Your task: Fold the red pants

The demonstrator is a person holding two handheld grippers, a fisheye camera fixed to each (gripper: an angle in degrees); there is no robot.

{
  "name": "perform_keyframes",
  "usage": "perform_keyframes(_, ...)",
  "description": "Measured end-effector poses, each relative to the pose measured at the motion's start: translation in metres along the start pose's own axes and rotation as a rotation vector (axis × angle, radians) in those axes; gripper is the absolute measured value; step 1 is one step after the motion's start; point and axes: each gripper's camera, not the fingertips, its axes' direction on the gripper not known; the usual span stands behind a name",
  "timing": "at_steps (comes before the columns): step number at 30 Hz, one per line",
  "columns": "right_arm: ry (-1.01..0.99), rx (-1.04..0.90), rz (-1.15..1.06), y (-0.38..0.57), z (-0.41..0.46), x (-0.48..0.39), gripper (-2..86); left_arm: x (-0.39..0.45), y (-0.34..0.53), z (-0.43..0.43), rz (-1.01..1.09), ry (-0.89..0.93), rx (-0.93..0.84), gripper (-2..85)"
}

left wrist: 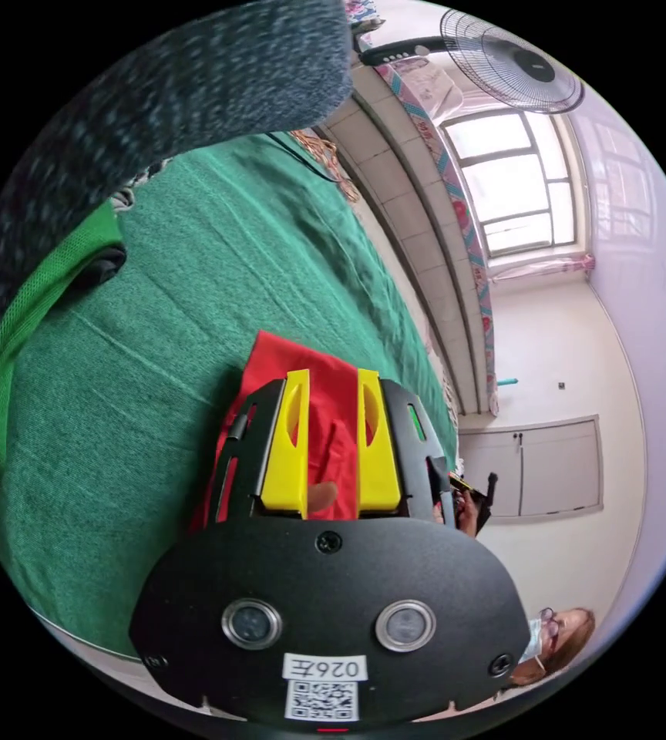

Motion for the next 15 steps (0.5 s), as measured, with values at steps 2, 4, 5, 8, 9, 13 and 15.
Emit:
perform_keyframes(2, 0.029, 0.042, 0.024, 0.013, -0.002, 0.003, 8.3, 0.031, -0.014, -0.021, 0.038, 0.039, -0.021, 11.4)
perform_keyframes(4, 0.061, 0.072, 0.046, 0.027, -0.004, 0.007, 7.8, 0.059, -0.022, -0.043, 0.082, 0.004, 0.01, 11.9)
perform_keyframes(5, 0.083, 0.096, 0.059, 0.038, -0.006, 0.009, 7.3, 0.08, -0.026, -0.058, 0.124, -0.043, 0.045, 12.0)
perform_keyframes(8, 0.095, 0.188, 0.098, 0.069, -0.016, 0.014, 5.9, 0.143, -0.033, -0.081, 0.276, -0.199, 0.117, 11.7)
perform_keyframes(9, 0.09, 0.209, 0.108, 0.075, -0.018, 0.016, 5.7, 0.157, -0.034, -0.081, 0.316, -0.221, 0.123, 11.4)
perform_keyframes(13, 0.039, 0.293, 0.154, 0.108, -0.024, 0.023, 4.9, 0.243, -0.04, -0.034, 0.583, -0.284, -0.034, 9.7)
perform_keyframes(15, -0.012, 0.285, 0.151, 0.12, -0.018, 0.026, 4.8, 0.275, -0.04, -0.007, 0.679, -0.29, -0.134, 7.8)
